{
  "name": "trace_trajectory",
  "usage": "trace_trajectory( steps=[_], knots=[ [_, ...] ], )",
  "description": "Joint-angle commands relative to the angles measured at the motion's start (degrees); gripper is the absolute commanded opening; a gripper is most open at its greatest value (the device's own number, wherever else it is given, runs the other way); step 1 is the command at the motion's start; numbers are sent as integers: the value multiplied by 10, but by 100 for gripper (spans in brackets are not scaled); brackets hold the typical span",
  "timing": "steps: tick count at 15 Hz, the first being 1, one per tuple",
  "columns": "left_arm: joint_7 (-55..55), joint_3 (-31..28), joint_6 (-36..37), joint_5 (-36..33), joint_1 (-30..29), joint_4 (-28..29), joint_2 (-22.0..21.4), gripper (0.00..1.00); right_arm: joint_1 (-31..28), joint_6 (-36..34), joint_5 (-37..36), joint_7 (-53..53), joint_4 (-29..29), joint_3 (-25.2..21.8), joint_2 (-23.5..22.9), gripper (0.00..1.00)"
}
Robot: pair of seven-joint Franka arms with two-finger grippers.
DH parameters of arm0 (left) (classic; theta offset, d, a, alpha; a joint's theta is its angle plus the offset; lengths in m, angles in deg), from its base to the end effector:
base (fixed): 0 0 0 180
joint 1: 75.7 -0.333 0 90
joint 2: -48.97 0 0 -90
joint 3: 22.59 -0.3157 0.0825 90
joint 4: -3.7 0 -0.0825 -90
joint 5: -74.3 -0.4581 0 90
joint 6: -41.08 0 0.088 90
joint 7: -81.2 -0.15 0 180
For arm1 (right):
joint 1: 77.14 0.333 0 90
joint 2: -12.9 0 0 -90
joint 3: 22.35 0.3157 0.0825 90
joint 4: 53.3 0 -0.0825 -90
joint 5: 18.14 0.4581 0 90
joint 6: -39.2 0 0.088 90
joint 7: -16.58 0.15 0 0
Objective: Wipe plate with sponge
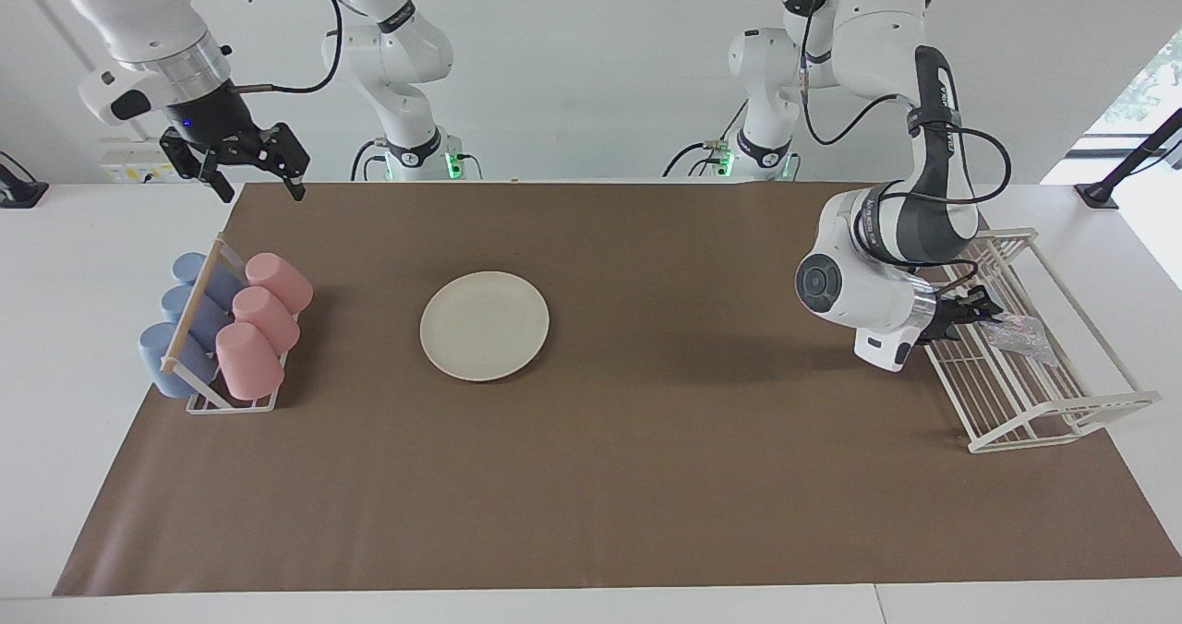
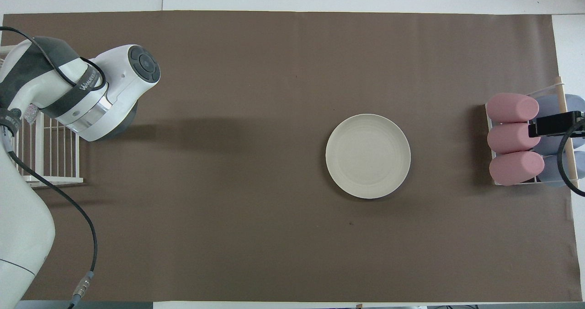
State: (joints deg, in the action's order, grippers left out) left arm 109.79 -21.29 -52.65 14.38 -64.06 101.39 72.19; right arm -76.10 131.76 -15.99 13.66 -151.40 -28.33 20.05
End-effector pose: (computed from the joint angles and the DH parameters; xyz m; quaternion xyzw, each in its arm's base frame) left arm 0.6929 -0.0303 0.3130 -0.8568 0.0324 0.0225 0.5142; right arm 0.5923 -0.0485 0.5837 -0.9994 0.0179 -0.0154 0.0242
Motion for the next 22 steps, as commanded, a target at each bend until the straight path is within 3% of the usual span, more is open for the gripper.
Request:
trace_trajectory(
  steps=[1,3,5,13,16,20,22],
  knots=[
    [-5,-1,-14,5,-1,15,-17,81,-8,1,-4,-18,7,3,-5,100],
    [-48,0,-14,8,-2,15,-30,94,-8,2,-5,-17,7,2,-5,100],
    [-115,0,-16,44,-19,1,-49,100,-7,2,-4,-16,7,3,-5,100],
    [-157,-10,30,358,-36,-113,-107,100,-7,-23,-20,-13,5,1,-4,100],
    [-153,-9,34,505,-76,-124,-159,100,-8,-23,-20,-10,5,1,-4,100],
    [-153,-9,50,596,-88,-122,-219,100,-13,-24,-22,10,3,2,-2,100],
    [-154,-9,79,600,-87,-120,-244,100,-13,-24,-22,9,2,3,-2,100]
  ],
)
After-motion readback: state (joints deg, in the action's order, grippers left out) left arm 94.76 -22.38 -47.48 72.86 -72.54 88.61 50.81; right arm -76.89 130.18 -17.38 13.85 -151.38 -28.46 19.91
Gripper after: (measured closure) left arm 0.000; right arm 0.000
